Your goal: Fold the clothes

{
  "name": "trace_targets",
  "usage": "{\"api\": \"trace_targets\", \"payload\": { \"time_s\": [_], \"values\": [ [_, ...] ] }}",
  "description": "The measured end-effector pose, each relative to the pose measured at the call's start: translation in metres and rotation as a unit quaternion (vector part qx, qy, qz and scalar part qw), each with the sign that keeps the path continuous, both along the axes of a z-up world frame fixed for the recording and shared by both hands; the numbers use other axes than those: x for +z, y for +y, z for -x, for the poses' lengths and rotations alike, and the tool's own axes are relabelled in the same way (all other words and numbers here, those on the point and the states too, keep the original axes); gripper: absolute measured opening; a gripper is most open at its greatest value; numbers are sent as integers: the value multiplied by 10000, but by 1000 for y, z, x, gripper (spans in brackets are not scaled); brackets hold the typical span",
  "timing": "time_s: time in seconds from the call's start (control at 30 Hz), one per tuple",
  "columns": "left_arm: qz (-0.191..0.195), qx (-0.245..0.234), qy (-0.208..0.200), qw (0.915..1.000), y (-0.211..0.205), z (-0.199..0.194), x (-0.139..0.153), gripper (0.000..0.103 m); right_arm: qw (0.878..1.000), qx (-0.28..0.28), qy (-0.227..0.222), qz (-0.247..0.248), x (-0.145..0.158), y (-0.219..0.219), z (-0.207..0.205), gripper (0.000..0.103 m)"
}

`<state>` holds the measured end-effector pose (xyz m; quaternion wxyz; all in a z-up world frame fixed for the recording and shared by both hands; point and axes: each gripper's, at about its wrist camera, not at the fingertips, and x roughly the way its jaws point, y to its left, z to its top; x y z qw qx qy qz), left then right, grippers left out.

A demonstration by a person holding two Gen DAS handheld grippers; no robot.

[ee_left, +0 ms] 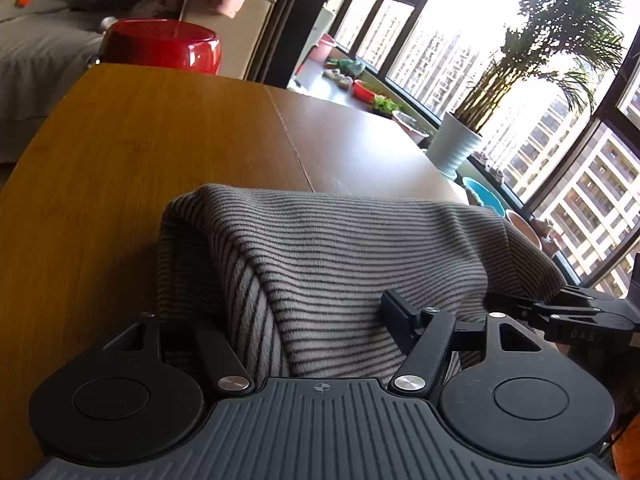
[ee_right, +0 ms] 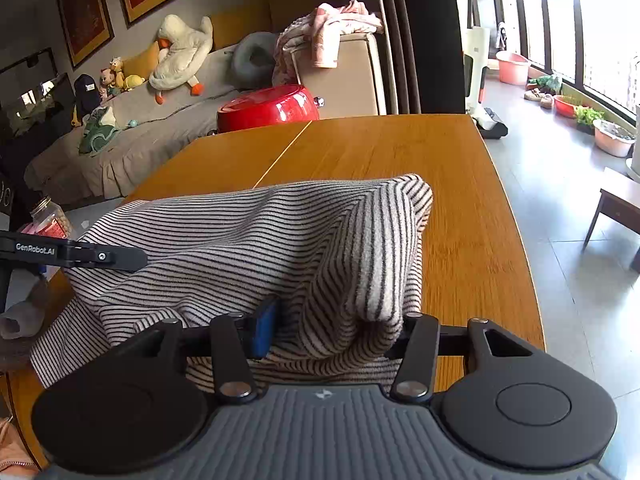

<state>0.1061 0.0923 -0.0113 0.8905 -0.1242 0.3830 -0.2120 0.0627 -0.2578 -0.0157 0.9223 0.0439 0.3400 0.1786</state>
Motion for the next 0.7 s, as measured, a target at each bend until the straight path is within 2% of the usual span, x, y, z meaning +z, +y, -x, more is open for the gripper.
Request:
{"api": "trace_targets", "payload": {
  "time_s": [0.23,0.43,0.5,0.53,0.63,0.7],
  "values": [
    [43,345,-122,9993,-6,-58,-2,59,9989,-30,-314,354,0,15,-53,43],
    [74,632,-209,9978,-2,-91,-3,56,9982,-215,-426,374,-3,19,-103,45],
    [125,626,-188,9978,1,-90,-3,58,9981,-262,-444,349,-4,19,-114,49],
    [150,622,-178,9978,2,-90,-3,58,9982,-288,-438,303,-4,17,-113,54],
    [266,563,-91,9980,9,-86,-3,62,9984,-386,-405,103,-3,8,-108,58],
    [413,497,7,9979,15,-84,-3,71,9981,-461,-389,-82,0,1,-103,58]
  ]
}}
